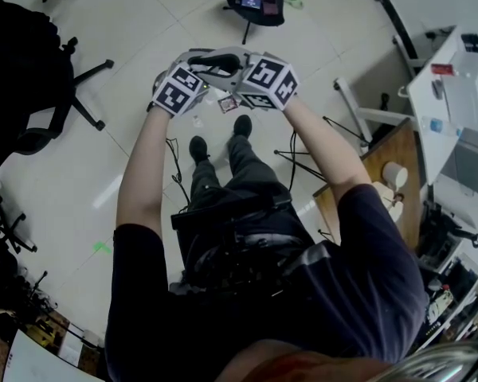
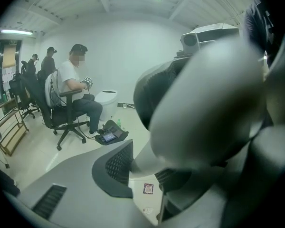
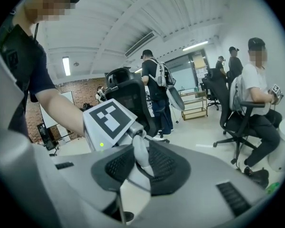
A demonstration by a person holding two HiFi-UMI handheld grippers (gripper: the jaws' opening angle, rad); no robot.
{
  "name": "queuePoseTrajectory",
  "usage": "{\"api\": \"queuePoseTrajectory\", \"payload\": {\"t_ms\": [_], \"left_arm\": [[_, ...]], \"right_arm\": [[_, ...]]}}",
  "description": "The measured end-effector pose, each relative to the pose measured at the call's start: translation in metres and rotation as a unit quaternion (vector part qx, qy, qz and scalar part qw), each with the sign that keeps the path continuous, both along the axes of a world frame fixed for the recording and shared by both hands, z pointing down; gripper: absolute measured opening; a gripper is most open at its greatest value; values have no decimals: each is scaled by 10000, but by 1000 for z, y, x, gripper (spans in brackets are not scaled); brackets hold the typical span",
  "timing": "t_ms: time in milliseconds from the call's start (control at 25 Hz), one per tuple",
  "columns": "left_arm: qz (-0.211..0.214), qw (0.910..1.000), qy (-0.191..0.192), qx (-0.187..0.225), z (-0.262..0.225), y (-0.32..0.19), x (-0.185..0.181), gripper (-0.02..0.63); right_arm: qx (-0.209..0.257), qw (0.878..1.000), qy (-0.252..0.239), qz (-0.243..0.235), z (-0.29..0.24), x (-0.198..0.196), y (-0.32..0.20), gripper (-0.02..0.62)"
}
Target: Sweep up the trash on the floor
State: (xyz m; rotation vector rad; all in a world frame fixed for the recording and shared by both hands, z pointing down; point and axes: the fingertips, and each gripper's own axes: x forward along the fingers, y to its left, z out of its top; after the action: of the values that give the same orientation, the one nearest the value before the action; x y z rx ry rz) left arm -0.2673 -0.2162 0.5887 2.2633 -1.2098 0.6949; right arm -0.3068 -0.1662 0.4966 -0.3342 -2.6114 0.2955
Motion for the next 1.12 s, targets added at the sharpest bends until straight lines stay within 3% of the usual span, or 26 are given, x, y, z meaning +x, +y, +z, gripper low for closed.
{"api": "queuePoseTrajectory", "payload": {"t_ms": [880,1120], "left_arm": [[492,9986,-56,-185,-13,68,26,88],[745,9968,-117,-272,-19,83,38,89]], "right_arm": [[146,9998,152,-36,-14,23,63,109],[80,9999,59,140,-20,32,74,109]]}}
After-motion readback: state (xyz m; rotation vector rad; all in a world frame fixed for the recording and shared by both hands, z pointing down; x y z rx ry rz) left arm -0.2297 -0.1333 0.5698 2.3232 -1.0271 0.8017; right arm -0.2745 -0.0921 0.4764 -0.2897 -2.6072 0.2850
